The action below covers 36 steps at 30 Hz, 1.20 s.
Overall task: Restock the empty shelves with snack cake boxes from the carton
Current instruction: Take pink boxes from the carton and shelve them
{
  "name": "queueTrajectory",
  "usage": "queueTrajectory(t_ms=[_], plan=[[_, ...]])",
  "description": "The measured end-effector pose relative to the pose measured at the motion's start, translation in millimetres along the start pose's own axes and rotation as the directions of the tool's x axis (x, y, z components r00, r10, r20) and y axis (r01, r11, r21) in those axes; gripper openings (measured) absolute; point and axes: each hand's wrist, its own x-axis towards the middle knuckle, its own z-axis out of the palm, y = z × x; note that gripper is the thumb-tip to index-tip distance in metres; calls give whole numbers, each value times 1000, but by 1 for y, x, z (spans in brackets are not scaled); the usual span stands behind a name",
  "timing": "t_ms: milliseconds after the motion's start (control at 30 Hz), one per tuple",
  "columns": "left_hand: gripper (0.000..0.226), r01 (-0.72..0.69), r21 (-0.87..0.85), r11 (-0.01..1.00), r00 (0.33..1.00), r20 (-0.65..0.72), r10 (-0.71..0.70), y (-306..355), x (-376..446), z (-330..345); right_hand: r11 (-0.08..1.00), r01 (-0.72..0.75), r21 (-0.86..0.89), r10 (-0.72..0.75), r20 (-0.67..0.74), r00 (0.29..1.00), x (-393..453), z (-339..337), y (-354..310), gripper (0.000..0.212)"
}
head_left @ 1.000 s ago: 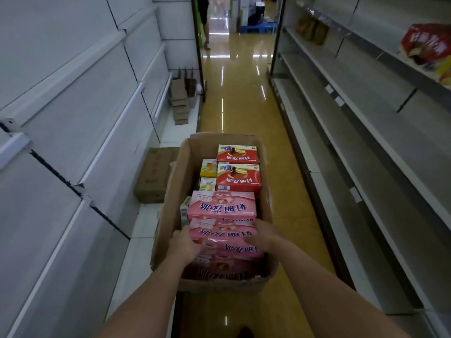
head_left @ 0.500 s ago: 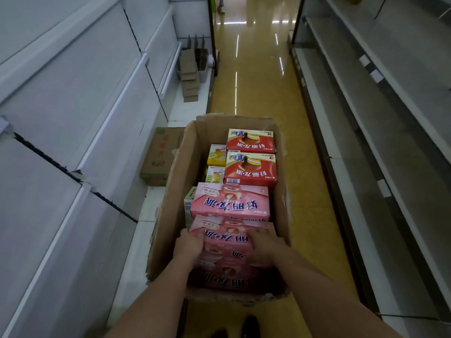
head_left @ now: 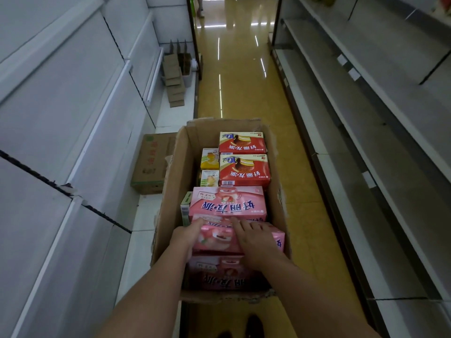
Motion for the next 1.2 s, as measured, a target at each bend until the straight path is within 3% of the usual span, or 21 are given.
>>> queueTrajectory(t_ms=[167, 300, 367, 467, 500, 600, 667, 767, 833, 933, 1000, 1067, 1100, 1200], plan=[[33, -129, -50, 990, 991, 29, 130, 30, -31, -5, 998, -30, 58, 41, -208, 977, -5, -19, 0, 68], [57, -310, -95, 946, 947, 64, 316, 47, -47, 2, 938, -121, 324, 208, -250, 946, -12, -45, 1, 53], [74, -399, -88, 913, 909, 90, 407, 52, -55, 6, 821, -205, 534, 356, -195, 914, -19, -54, 3, 54], [50, -457, -79, 886, 856, 231, 462, 57, -87, 16, 581, -191, 791, 486, -149, 861, -34, -70, 6, 47], [42, -482, -48, 875, 833, 286, 474, 57, -96, 21, 526, -193, 829, 519, -133, 844, -41, -77, 7, 43], [60, -514, -55, 856, 744, 468, 477, 62, -123, 37, 405, -197, 893, 583, -87, 808, -59, -94, 13, 41], [57, -480, -99, 872, 705, 547, 451, 65, -140, 44, 321, -168, 932, 597, -61, 800, -74, -103, 14, 43], [89, -374, -117, 920, 684, 635, 359, 61, -156, 51, 116, -28, 993, 573, -44, 818, -99, -113, 13, 37], [83, -327, -144, 934, 651, 682, 334, 59, -163, 54, -40, 40, 998, 589, -9, 808, -115, -120, 17, 40], [65, -270, -132, 954, 592, 758, 273, 55, -180, 63, -182, 52, 982, 694, 90, 714, -133, -110, 31, 30], [51, -276, -109, 955, 528, 813, 245, 51, -203, 73, -292, 75, 954, 744, 177, 645, -150, -99, 41, 41], [45, -279, -57, 959, 459, 869, 185, 44, -226, 88, -530, 119, 840, 644, 308, 700, -176, -90, 48, 65], [46, -289, -27, 957, 422, 894, 153, 40, -235, 96, -595, 143, 791, 595, 314, 740, -192, -87, 51, 65], [53, -398, 76, 914, 336, 939, 69, 29, -264, 119, -680, 255, 688, 569, 275, 775, -245, -70, 67, 78]])
